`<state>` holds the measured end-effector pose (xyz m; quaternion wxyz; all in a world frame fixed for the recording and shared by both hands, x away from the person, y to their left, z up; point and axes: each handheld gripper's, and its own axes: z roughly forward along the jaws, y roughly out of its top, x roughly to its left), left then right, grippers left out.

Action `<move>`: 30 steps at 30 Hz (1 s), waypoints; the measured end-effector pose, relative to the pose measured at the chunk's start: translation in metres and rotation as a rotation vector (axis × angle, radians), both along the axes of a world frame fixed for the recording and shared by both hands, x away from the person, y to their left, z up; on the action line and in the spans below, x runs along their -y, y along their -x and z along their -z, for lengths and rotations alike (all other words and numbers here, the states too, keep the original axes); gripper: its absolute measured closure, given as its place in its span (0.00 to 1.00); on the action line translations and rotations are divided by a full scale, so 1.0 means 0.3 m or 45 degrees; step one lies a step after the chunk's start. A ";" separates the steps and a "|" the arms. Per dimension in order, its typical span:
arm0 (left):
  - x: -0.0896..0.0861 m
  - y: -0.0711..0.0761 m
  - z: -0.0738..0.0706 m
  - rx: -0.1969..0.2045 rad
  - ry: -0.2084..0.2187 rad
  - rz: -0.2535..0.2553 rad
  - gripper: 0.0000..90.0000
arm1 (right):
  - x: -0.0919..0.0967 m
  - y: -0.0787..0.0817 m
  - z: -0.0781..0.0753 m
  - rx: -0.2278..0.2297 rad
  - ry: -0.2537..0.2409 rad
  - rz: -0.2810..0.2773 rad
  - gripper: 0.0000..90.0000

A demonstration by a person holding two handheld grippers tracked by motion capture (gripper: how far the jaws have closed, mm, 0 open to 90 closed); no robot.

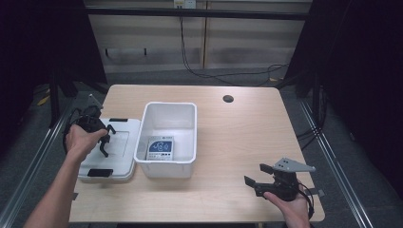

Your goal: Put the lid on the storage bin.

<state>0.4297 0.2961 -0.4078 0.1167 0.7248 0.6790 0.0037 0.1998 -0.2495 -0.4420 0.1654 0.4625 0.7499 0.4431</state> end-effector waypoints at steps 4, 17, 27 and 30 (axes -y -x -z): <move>-0.005 0.005 -0.022 0.005 0.003 0.011 0.94 | -0.001 0.000 0.000 -0.003 -0.001 -0.002 0.24; -0.038 0.030 -0.092 0.026 0.013 0.063 0.94 | -0.002 0.000 0.000 -0.007 0.000 0.001 0.24; -0.046 0.045 -0.150 0.050 0.011 0.110 0.94 | 0.000 0.001 0.000 -0.006 0.000 0.003 0.24; -0.044 0.048 -0.159 0.043 0.009 0.122 0.94 | 0.000 0.001 0.000 -0.007 0.000 0.004 0.24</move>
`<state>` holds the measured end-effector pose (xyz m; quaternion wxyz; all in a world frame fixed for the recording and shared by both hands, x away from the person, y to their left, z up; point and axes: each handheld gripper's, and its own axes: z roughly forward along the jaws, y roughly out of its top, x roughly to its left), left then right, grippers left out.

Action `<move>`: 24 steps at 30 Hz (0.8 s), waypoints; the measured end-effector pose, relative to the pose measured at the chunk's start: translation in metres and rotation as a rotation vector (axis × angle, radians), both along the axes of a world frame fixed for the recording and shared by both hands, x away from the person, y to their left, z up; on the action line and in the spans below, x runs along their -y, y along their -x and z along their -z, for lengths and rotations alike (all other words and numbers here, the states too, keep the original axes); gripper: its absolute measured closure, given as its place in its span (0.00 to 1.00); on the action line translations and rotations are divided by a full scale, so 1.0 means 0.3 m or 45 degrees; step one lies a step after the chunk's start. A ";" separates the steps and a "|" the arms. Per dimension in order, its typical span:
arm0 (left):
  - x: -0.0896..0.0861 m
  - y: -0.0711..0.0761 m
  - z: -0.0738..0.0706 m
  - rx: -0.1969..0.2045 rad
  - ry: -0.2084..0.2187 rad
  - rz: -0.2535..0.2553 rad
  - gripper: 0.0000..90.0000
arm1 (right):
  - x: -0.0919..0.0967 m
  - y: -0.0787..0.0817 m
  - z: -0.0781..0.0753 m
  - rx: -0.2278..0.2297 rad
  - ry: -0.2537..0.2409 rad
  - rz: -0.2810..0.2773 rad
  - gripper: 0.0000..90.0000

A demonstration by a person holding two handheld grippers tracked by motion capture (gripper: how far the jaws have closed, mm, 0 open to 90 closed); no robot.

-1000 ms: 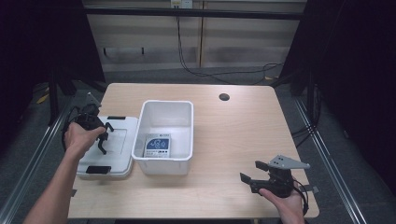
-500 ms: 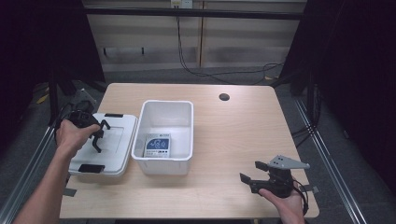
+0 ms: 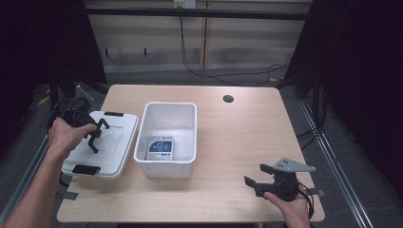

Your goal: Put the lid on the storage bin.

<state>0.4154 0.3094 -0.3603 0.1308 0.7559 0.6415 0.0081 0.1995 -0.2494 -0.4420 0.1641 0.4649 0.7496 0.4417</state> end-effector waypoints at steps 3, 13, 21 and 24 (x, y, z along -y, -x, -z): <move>0.003 0.002 -0.007 0.007 -0.007 -0.002 0.94 | 0.000 0.001 0.000 0.002 0.000 -0.001 0.24; -0.004 0.012 -0.052 0.022 0.007 0.011 0.94 | 0.000 0.000 0.000 -0.006 -0.001 0.004 0.23; -0.004 0.022 -0.092 0.041 0.008 0.034 0.94 | 0.001 -0.001 0.000 -0.002 -0.001 0.003 0.21; -0.002 0.023 -0.099 0.051 0.007 0.032 0.94 | 0.001 -0.001 0.000 -0.001 -0.005 0.005 0.19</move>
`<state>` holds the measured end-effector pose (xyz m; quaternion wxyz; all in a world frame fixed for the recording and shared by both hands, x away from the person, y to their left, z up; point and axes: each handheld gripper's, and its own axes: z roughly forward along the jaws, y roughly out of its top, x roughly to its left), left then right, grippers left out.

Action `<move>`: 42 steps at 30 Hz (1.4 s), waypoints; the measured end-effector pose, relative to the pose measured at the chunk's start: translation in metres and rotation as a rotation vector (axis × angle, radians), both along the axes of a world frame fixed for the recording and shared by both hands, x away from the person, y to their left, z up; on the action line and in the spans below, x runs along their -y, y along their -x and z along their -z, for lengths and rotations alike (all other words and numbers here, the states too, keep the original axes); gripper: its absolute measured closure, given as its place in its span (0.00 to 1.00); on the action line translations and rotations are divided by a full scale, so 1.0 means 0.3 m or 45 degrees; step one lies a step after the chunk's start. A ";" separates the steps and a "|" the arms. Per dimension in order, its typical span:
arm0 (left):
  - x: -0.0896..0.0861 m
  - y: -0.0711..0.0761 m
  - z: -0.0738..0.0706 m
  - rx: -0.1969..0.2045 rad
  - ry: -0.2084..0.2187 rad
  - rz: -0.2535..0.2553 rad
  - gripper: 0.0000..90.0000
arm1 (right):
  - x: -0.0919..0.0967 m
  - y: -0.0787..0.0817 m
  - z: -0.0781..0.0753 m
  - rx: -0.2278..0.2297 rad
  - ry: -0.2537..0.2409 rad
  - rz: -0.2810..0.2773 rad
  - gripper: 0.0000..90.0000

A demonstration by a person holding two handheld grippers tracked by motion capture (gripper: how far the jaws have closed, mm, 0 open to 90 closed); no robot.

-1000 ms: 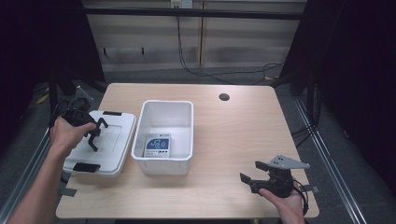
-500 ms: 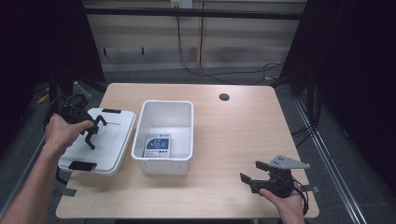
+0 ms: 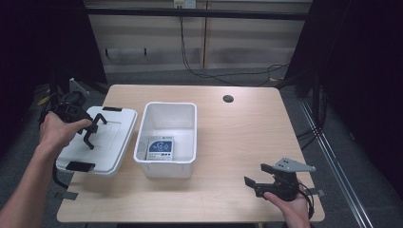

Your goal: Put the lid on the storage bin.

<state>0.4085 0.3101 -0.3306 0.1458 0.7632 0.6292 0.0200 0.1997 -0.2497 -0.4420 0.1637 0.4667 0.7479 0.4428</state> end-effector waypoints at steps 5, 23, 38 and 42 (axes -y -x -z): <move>-0.006 0.000 -0.020 0.001 0.000 -0.002 0.94 | 0.003 0.000 -0.001 0.004 -0.009 0.006 0.15; 0.002 0.009 -0.131 0.036 0.022 0.001 0.94 | 0.000 -0.001 0.000 -0.007 -0.001 0.011 0.15; 0.061 0.017 -0.201 0.076 0.094 0.067 0.94 | -0.001 -0.001 0.001 -0.007 0.009 0.005 0.15; 0.097 0.018 -0.218 0.080 0.076 0.095 0.94 | -0.001 0.000 0.000 -0.008 0.008 0.004 0.15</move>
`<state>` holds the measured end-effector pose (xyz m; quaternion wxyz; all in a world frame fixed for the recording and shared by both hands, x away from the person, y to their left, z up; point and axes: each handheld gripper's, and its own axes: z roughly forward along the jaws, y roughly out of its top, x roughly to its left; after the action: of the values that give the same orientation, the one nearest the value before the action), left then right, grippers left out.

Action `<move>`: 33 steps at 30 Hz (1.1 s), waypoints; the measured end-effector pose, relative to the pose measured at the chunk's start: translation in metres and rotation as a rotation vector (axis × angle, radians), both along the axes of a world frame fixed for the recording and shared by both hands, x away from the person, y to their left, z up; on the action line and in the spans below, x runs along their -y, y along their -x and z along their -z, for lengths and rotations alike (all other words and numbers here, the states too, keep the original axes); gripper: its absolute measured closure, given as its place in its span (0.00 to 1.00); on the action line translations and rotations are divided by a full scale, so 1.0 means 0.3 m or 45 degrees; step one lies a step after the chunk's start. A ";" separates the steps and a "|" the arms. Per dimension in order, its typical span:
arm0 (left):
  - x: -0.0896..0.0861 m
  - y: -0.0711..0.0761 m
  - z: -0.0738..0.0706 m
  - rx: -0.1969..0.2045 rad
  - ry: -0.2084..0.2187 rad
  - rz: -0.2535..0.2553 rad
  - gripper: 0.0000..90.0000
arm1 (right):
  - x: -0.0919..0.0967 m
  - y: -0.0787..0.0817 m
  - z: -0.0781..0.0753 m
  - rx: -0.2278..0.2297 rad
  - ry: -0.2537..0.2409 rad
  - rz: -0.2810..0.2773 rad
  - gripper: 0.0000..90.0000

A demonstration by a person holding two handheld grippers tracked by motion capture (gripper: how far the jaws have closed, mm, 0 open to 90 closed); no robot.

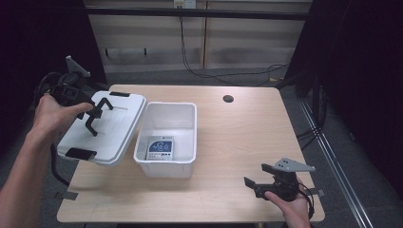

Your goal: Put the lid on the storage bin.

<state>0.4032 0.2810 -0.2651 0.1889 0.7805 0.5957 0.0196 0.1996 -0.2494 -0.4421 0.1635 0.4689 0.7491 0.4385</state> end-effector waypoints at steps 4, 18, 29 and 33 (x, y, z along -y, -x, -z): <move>0.036 0.000 -0.019 0.005 -0.002 0.021 0.94 | -0.001 -0.001 0.001 -0.001 0.001 -0.002 0.15; 0.189 0.001 -0.066 0.023 0.008 0.125 0.94 | 0.000 -0.002 0.002 -0.003 -0.002 -0.005 0.15; 0.272 -0.005 -0.065 0.012 -0.005 0.155 0.94 | 0.000 -0.001 0.002 -0.004 -0.003 -0.007 0.15; 0.310 -0.009 -0.057 0.003 -0.023 0.172 0.94 | -0.001 -0.001 0.002 -0.008 -0.004 -0.006 0.15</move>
<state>0.4057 0.1879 -0.2480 0.1834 0.8205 0.5412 0.0131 0.2000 -0.2493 -0.4427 0.1593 0.4687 0.7501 0.4385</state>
